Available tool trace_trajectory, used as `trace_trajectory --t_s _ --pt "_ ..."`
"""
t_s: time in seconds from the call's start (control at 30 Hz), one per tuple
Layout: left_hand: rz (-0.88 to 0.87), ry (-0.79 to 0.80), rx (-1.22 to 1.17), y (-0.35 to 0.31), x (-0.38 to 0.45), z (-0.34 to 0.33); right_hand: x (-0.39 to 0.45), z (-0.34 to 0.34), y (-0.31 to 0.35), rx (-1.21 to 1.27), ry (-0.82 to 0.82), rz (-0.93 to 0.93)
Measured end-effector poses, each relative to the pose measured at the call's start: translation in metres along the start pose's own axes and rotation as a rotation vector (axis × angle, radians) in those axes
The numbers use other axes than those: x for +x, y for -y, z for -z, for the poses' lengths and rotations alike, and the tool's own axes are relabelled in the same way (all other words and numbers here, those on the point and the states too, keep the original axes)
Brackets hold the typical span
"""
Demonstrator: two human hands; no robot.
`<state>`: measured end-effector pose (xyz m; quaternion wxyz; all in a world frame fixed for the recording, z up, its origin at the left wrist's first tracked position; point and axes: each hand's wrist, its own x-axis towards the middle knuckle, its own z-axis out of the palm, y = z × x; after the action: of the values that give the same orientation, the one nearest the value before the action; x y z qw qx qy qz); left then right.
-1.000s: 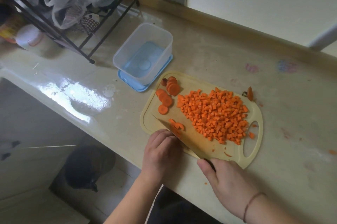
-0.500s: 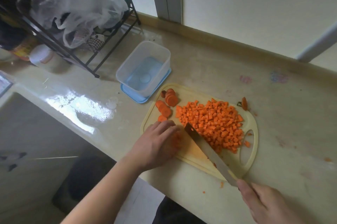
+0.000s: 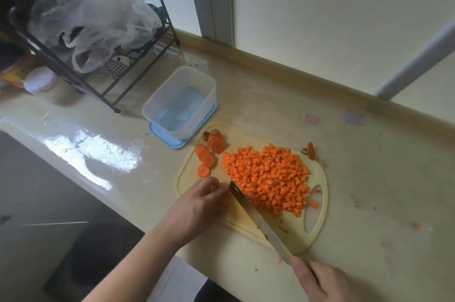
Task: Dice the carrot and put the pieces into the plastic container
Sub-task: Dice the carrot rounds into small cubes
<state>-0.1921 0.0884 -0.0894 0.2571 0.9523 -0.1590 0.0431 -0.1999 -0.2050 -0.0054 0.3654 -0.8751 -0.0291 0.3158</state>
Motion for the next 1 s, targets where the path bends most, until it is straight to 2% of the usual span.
trace_trajectory --t_s 0.17,0.27,0.43,0.57,0.77,1.0 --pt "0.027 0.071 0.014 -0.001 0.004 0.009 0.008 0.005 -0.009 -0.057 0.02 0.002" --pt "0.046 0.102 -0.019 -0.001 0.006 0.013 0.009 0.006 -0.003 -0.006 0.04 -0.023" --pt "-0.027 0.175 0.063 0.003 0.008 0.02 0.008 0.004 0.0 -0.01 0.036 -0.085" --pt "-0.042 0.156 0.112 0.003 0.011 0.02 0.009 -0.001 -0.002 -0.028 0.032 -0.056" --pt "0.09 0.111 -0.027 -0.007 0.011 0.014 0.015 -0.008 -0.001 -0.076 0.046 -0.073" --pt "0.291 -0.024 -0.112 -0.028 0.001 -0.012 0.018 -0.02 0.004 -0.06 -0.018 -0.032"
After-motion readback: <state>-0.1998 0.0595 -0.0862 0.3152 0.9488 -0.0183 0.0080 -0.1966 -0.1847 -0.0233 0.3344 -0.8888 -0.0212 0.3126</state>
